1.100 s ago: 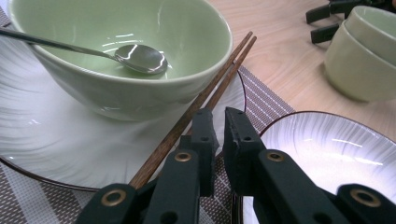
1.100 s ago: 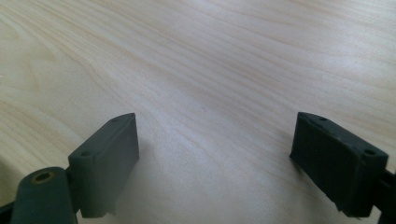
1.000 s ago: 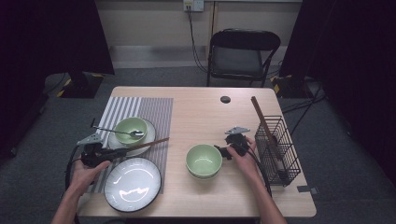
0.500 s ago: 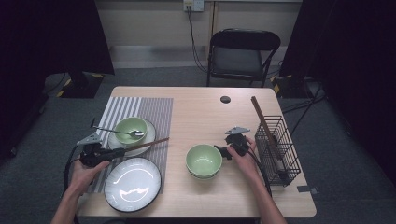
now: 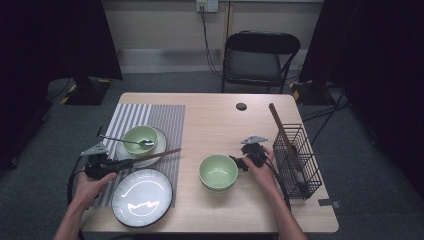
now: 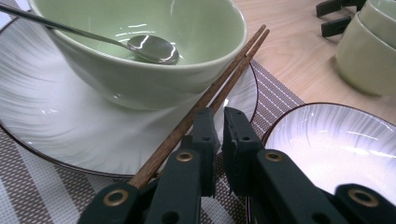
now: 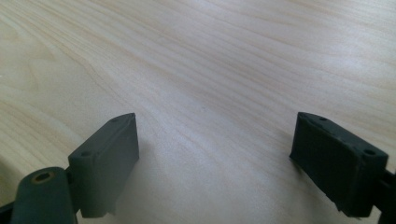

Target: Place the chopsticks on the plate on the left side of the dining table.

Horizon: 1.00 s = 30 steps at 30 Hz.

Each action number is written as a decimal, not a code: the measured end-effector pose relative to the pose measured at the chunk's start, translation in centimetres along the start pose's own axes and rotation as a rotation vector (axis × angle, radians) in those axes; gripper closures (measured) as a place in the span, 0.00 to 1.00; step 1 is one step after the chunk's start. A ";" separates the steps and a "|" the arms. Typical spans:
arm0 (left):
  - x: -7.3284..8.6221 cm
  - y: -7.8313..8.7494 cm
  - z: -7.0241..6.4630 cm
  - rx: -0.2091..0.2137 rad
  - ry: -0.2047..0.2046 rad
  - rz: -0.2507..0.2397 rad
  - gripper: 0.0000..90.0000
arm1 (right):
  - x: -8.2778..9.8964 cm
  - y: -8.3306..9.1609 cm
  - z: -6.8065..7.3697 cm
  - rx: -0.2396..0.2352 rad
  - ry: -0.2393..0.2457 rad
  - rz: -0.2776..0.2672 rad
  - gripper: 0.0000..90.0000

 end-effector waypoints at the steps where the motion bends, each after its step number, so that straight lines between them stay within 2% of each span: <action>1: 0.0 0.0 0.0 -0.009 -0.001 0.010 0.94 | 0.0 0.0 0.0 0.000 0.000 0.000 0.16; 5: 0.2 0.0 0.3 -0.031 0.009 0.016 0.94 | 0.0 0.0 0.0 0.000 0.000 0.000 0.16; 30: 0.6 0.7 1.1 -0.071 0.027 -0.010 0.94 | 0.0 0.0 0.0 0.000 0.000 0.000 0.16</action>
Point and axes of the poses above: each handheld gripper's, and its own axes: y roughly backward along the jaws, x roughly out of its underside, z roughly to its left, the point moved 1 cm from there along -y, roughly forward along the jaws, and after that the axes turned 10 degrees about x, right-handed, at the moved point
